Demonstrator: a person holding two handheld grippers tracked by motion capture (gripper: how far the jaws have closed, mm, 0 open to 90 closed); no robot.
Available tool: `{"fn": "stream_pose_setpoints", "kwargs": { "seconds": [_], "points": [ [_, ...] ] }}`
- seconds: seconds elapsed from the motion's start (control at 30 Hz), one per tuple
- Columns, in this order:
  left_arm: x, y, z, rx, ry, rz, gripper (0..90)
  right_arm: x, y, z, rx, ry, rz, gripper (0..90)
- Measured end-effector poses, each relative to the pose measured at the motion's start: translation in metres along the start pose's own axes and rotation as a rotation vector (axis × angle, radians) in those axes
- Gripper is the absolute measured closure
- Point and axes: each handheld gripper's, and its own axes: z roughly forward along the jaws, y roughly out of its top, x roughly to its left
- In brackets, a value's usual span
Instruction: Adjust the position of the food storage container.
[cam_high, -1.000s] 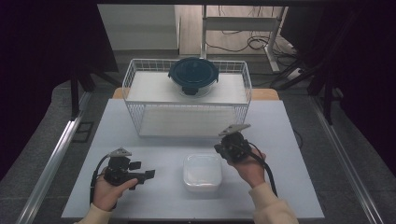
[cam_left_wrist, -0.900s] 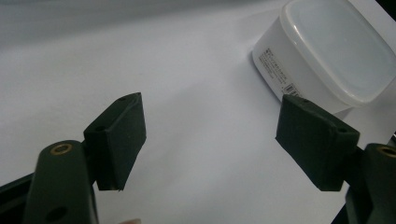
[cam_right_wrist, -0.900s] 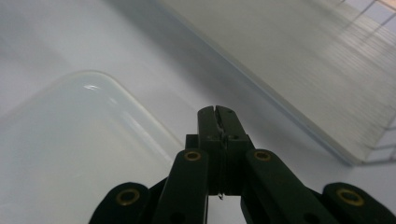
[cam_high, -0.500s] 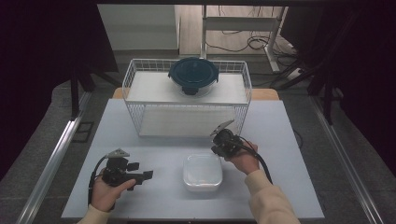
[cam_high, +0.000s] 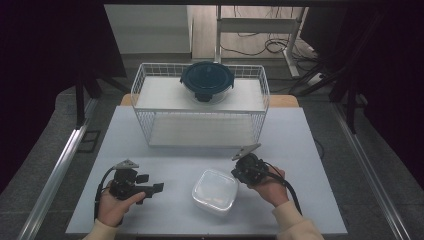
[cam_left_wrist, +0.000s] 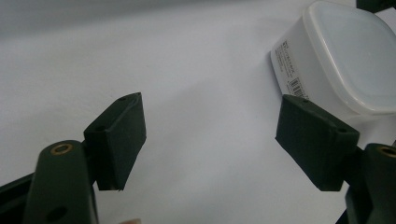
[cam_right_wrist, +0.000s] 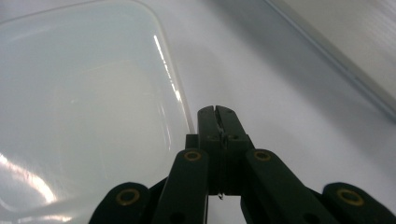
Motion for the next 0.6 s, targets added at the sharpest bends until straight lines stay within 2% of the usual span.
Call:
{"fn": "stream_pose_setpoints", "kwargs": {
  "seconds": [0.13, 0.3, 0.6],
  "points": [
    [0.000, 0.000, 0.000, -0.001, 0.000, 0.000, 23.5, 0.008, -0.014, -0.005, 0.012, -0.016, 0.009, 89.6],
    [-0.001, 0.000, 0.001, 0.001, 0.000, -0.003, 23.5, 0.024, -0.029, -0.009, 0.006, 0.008, 0.028, 89.6],
    [-0.002, -0.001, 0.002, 0.003, 0.001, -0.002, 23.5, 0.039, -0.041, -0.014, -0.013, 0.026, 0.022, 89.6]
  ]
}}
